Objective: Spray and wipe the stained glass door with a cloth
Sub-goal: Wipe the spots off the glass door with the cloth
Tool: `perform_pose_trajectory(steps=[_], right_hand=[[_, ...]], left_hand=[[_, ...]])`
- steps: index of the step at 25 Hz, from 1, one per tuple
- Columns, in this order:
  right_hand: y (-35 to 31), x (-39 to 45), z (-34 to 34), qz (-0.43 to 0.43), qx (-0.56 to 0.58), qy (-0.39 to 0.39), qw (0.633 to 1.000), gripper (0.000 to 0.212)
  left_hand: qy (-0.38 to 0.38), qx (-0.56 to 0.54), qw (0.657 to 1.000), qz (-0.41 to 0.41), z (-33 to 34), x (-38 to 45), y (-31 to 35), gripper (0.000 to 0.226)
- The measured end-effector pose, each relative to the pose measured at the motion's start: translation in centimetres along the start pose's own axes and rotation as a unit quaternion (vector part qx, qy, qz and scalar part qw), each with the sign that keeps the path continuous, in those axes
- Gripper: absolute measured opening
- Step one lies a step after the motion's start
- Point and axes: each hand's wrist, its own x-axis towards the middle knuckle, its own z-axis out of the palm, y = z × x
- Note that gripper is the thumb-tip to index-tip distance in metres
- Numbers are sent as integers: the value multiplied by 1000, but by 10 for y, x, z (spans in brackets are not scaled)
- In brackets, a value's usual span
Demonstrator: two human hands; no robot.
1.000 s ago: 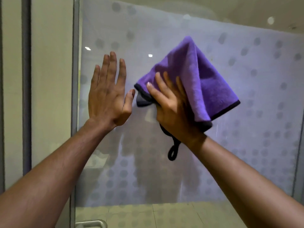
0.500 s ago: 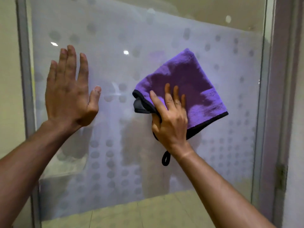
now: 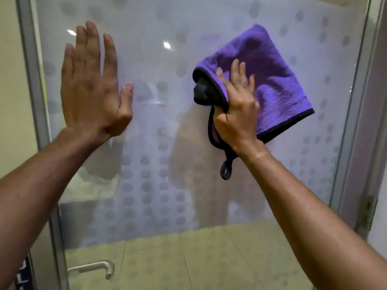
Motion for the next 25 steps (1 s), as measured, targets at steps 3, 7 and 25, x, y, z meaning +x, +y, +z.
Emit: perform_pose_trajectory(steps=[3, 7, 25], right_hand=[[16, -39, -12, -113, -44, -60, 991, 63], [20, -28, -9, 3, -63, -15, 998, 75], [20, 3, -7, 166, 22, 82, 982, 72]], left_hand=[[-7, -2, 1000, 0, -2, -1, -1, 79], [-20, -7, 1000, 4, -7, -1, 1, 79], [-10, -11, 1000, 7, -5, -1, 1, 79]])
